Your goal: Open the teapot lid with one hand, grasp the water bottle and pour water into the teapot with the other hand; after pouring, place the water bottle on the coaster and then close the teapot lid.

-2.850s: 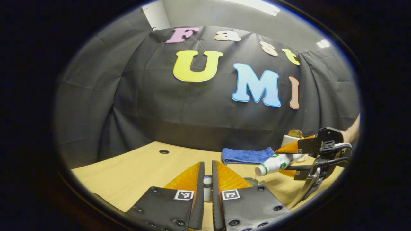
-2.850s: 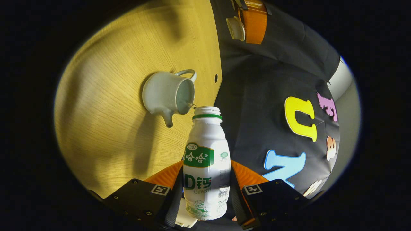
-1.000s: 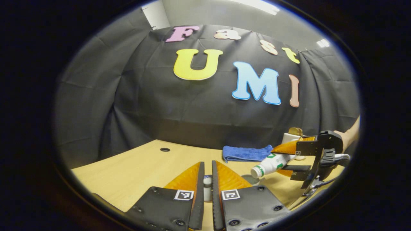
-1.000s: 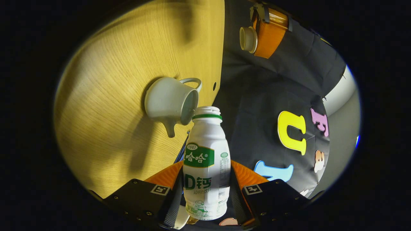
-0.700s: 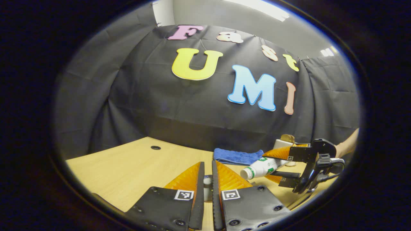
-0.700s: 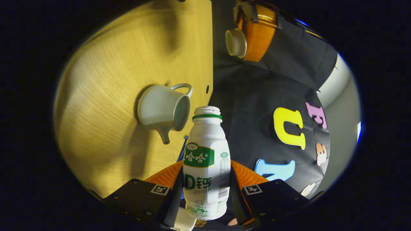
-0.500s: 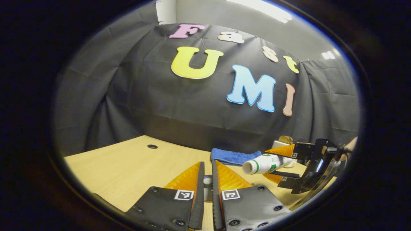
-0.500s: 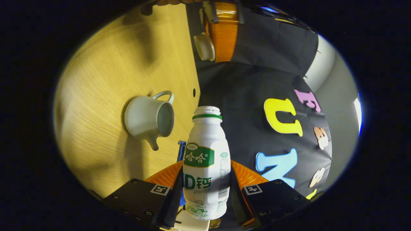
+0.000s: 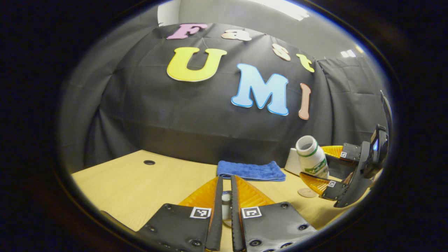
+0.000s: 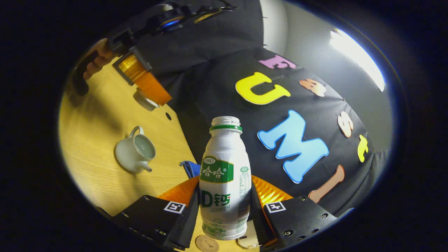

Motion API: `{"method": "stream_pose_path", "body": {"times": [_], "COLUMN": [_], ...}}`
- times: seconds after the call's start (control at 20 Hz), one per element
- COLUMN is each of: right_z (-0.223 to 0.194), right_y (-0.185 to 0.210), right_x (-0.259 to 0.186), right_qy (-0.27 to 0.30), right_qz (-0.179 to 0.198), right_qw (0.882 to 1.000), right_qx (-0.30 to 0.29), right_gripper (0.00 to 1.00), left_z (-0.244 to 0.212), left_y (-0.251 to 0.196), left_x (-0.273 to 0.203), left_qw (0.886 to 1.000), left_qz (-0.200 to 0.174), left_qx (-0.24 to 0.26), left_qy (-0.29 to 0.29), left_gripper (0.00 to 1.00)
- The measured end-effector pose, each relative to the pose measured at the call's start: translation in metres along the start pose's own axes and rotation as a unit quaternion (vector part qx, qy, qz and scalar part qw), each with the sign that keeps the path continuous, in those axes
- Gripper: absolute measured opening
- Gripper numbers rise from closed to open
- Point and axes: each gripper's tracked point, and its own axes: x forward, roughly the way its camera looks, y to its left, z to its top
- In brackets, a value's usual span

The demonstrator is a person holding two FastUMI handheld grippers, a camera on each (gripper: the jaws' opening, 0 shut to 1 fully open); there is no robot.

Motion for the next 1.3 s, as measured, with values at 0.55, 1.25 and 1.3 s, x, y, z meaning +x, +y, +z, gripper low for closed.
{"method": "stream_pose_path", "body": {"times": [0.55, 1.25, 1.3], "right_z": [-0.038, -0.063, -0.064], "right_y": [-0.034, -0.031, -0.03], "right_x": [-0.053, -0.058, -0.058], "right_qy": [0.037, 0.053, 0.054], "right_qz": [-0.063, -0.065, -0.064], "right_qw": [0.974, 0.968, 0.966], "right_qx": [0.213, 0.238, 0.244], "right_gripper": [0.68, 0.68, 0.68], "left_z": [-0.026, -0.063, -0.063], "left_y": [-0.04, -0.035, -0.036], "left_x": [0.042, 0.059, 0.059], "left_qw": [0.998, 0.995, 0.995], "left_qz": [-0.007, 0.021, 0.021], "left_qx": [0.061, 0.068, 0.07], "left_qy": [0.028, 0.065, 0.064], "left_gripper": [0.18, 0.22, 0.22]}}
